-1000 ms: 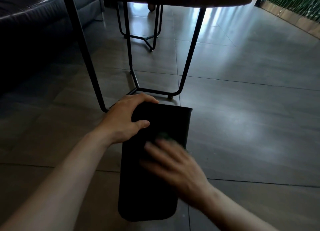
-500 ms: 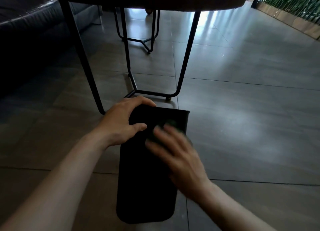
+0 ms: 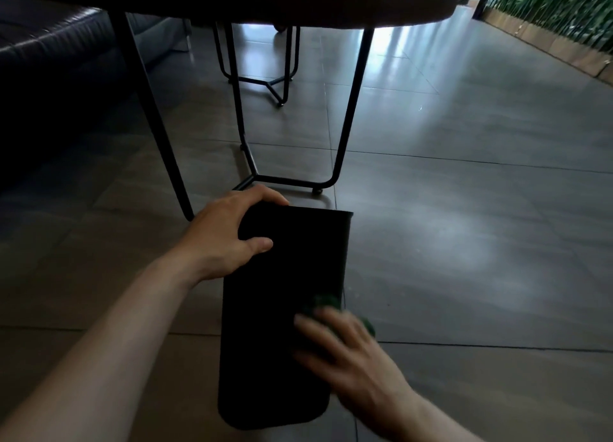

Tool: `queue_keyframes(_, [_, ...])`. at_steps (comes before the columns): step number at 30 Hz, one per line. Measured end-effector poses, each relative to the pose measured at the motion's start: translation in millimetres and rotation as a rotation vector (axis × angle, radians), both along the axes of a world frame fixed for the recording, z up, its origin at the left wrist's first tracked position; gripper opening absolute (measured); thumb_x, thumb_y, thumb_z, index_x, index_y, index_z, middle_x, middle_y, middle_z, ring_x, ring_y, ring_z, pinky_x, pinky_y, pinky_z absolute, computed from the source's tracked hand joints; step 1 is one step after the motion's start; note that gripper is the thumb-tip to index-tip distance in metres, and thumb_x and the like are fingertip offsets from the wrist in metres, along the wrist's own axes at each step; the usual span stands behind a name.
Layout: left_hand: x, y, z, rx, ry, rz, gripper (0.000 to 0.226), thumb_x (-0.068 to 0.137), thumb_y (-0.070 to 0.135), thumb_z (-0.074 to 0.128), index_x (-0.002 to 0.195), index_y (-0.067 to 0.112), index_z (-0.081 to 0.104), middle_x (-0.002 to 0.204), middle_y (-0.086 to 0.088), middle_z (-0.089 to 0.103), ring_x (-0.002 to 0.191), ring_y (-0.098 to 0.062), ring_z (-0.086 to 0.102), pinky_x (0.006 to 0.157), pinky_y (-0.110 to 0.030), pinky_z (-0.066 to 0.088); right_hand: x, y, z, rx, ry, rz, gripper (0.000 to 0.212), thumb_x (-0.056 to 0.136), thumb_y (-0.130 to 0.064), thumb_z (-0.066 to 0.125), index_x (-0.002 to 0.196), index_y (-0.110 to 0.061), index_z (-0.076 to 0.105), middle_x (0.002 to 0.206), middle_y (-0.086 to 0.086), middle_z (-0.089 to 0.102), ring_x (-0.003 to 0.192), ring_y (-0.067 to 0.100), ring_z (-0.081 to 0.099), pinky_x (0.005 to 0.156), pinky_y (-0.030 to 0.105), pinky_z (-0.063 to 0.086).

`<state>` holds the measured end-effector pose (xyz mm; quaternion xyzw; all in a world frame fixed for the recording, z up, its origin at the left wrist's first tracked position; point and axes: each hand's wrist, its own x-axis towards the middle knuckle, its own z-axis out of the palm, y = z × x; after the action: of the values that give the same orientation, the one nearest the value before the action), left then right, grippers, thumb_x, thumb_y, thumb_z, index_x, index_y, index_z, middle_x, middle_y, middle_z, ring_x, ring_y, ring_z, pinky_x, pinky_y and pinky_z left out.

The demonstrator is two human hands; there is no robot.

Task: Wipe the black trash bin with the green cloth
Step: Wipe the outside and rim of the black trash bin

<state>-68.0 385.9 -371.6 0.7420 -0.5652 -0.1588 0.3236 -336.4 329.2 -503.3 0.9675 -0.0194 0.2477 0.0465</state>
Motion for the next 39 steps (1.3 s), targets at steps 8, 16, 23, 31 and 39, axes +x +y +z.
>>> queue_keyframes(8, [-4,2,3,-0.014,-0.035,-0.026,0.057,0.077,0.014,0.080,0.120,0.045,0.057,0.117,0.018,0.059,0.118,-0.013,0.053,0.101,-0.037,0.044,24,-1,31,0.119,-0.078,-0.180,0.025,0.096,-0.025,0.067,0.121,-0.021,0.067,0.145,0.013,0.059,0.129,0.041,0.053,0.099,0.051,0.051])
queue_keyframes(16, [12,15,3,0.032,0.008,-0.044,0.066,0.076,0.012,0.081,0.122,0.053,0.057,0.119,0.027,0.060,0.118,-0.001,0.053,0.100,-0.029,0.043,-27,-63,51,0.663,-0.112,-0.695,0.031,0.072,-0.044,0.086,0.088,-0.026,0.067,0.087,-0.005,0.064,0.075,0.023,0.063,0.063,0.035,0.053])
queue_keyframes(23, [19,20,0,0.037,0.031,-0.113,0.068,0.075,0.001,0.078,0.113,0.054,0.060,0.122,0.039,0.054,0.131,0.010,0.041,0.101,-0.016,0.031,32,-138,106,0.425,0.271,-0.618,0.061,0.086,-0.049,0.080,0.138,-0.061,0.050,0.118,-0.010,0.053,0.098,0.022,0.061,0.071,0.031,0.045])
queue_keyframes(31, [23,31,-1,-0.017,0.102,-0.093,0.053,0.082,-0.004,0.074,0.110,0.039,0.062,0.144,0.020,0.054,0.151,0.000,0.023,0.127,-0.047,0.012,49,-119,108,0.269,0.402,-0.392,0.031,0.095,-0.029,0.066,0.119,-0.048,0.063,0.122,-0.009,0.057,0.099,0.024,0.061,0.065,0.036,0.049])
queue_keyframes(39, [12,19,3,-0.197,0.067,0.022,0.053,0.082,0.012,0.067,0.121,0.047,0.058,0.137,0.032,0.053,0.139,0.003,0.042,0.117,-0.041,0.034,66,-83,155,0.297,0.406,-0.461,0.023,0.092,-0.058,0.064,0.109,-0.043,0.065,0.098,-0.010,0.047,0.080,0.019,0.048,0.065,0.032,0.037])
